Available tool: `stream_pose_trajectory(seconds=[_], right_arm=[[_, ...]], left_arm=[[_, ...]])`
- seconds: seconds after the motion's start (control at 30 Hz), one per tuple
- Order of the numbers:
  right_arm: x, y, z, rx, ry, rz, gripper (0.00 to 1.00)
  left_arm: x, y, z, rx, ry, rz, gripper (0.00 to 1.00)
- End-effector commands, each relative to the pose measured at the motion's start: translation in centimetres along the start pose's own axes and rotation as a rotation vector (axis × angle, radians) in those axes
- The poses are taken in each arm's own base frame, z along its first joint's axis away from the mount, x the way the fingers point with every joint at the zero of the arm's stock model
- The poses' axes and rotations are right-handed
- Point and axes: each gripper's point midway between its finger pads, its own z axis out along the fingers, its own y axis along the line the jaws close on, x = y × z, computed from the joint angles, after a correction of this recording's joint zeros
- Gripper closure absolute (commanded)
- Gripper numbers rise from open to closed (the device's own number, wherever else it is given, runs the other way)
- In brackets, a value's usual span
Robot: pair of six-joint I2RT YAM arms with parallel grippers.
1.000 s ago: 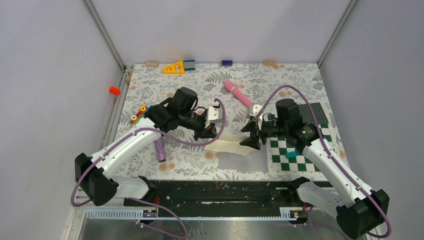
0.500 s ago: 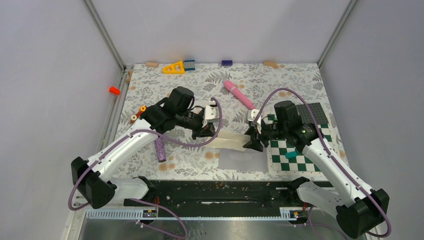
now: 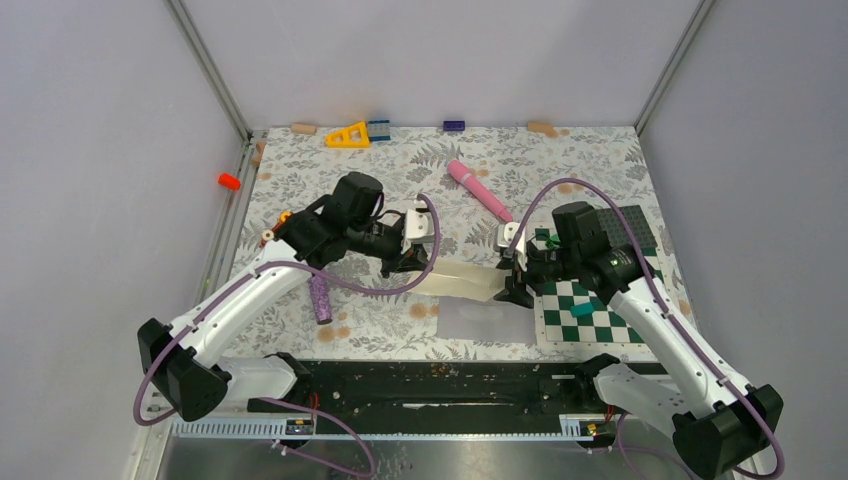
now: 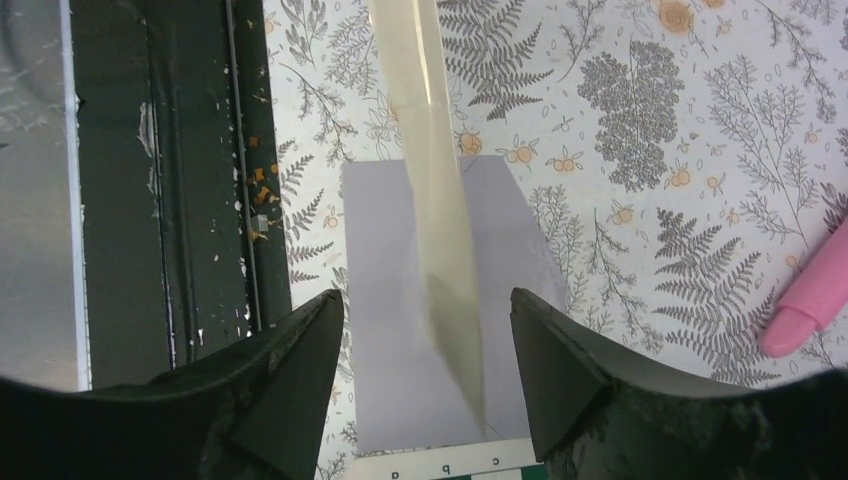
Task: Place the letter into the envelope and seal it
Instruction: Fold the letter.
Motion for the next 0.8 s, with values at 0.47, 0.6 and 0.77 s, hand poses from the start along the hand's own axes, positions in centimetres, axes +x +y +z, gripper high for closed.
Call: stream_pose_trajectory(seconds=[0.47,0.6,0.77], right_arm=[[0.4,-0.5,-1.4,0.038,0.057,-0.054,0.33],[1.0,-0.7,-1.6,0.060,0.078,-0.066,0.37],[1.2,-0.7,-1.4,0.052,0.088,-0.059,0.95]], left_arm=[[-1.4,0.5,-0.9,-0.040,-0.038,0.069,1.00],[-1.5,0.4,-1.1,-0.042,-0.041,0.075,1.00],[-1.6,0.4,-1.2,-0.041,-0.044,0.078,1.00]])
